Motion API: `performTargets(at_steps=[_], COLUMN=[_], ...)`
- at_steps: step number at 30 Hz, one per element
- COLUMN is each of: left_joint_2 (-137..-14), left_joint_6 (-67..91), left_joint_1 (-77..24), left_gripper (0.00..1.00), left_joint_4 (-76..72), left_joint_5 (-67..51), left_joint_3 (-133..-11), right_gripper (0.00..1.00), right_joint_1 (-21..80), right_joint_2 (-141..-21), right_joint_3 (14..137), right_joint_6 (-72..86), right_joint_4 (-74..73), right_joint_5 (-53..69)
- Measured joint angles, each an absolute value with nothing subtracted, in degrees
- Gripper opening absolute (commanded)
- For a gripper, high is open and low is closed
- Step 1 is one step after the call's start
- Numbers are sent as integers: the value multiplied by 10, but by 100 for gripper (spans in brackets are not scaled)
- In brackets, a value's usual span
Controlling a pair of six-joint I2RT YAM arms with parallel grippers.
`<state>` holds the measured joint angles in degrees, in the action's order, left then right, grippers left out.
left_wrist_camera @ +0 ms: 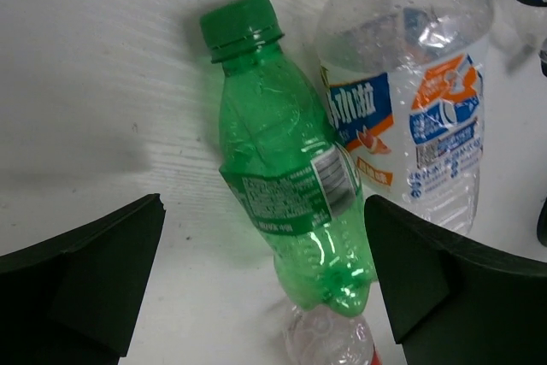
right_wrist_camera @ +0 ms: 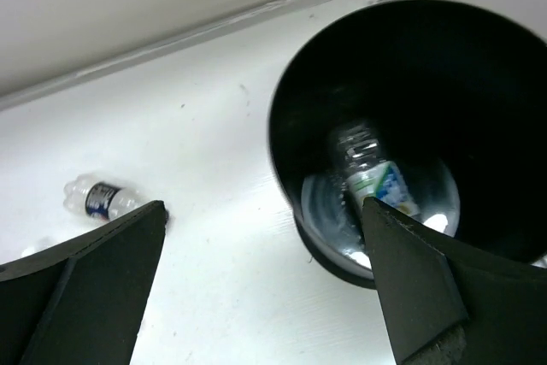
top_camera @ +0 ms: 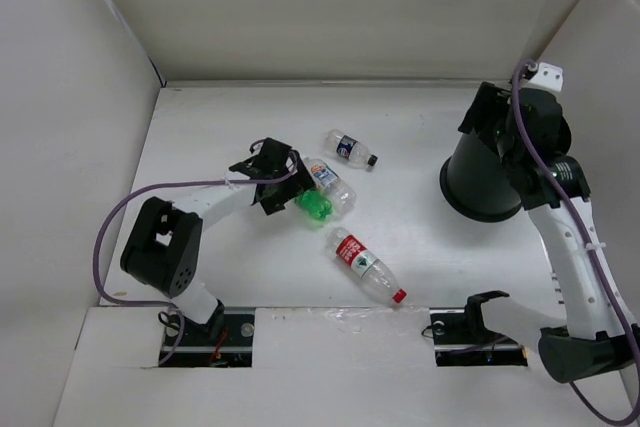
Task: Put the plastic bottles in the bin
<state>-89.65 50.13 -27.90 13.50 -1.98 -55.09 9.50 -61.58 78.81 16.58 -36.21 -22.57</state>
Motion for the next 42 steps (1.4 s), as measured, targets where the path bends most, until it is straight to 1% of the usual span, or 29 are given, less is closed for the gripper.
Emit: performTargets(at_steps=[5,7,9,10,12,14,15,17,21,22,24,27,29,32,38,42], left_joint_2=[-941,-959,-964,-968,-973,-973,-968,-957,-901,-877,-817,-685,-600,-525,-489,-480], left_joint_6=[528,536,546,551,562,572,575,580,572,565,547,515,493,458,418,408], left_joint_1=[-279,-279,-279,-279,-275,-271,-269,-267,-265,-266,-270,-276,-278,-279,-276,-274], left_gripper=[100,87,72,45,20,2,0,0,0,0,0,0,0,0,0,0], left_joint_4=[116,115,107,104,92,75,65,45,58,67,84,76,47,10,-45,-58], left_joint_5=[-1,8,14,17,17,16,13,12,26,28,31,34,34,21,-37,-71], left_joint_3=[-557,-561,-565,-565,-564,-555,-547,-528,-486,-475,-466,-465,-467,-479,-494,-492], right_gripper=[100,100,100,100,100,100,100,100,100,100,100,100,100,100,100,100], right_joint_1=[136,151,166,175,196,222,238,269,311,319,344,382,412,452,473,469], right_joint_2=[-619,-615,-609,-605,-595,-588,-586,-585,-589,-591,-601,-635,-665,-709,-767,-809], right_joint_3=[785,785,784,782,775,768,764,755,708,692,647,598,580,579,580,602], right_joint_6=[153,150,148,145,135,119,110,91,72,75,87,112,128,150,205,234], right_joint_4=[-359,-358,-356,-353,-349,-337,-329,-309,-246,-209,-156,-73,-27,39,218,283], right_joint_5=[-221,-221,-220,-217,-200,-169,-151,-98,56,107,169,239,258,263,289,292])
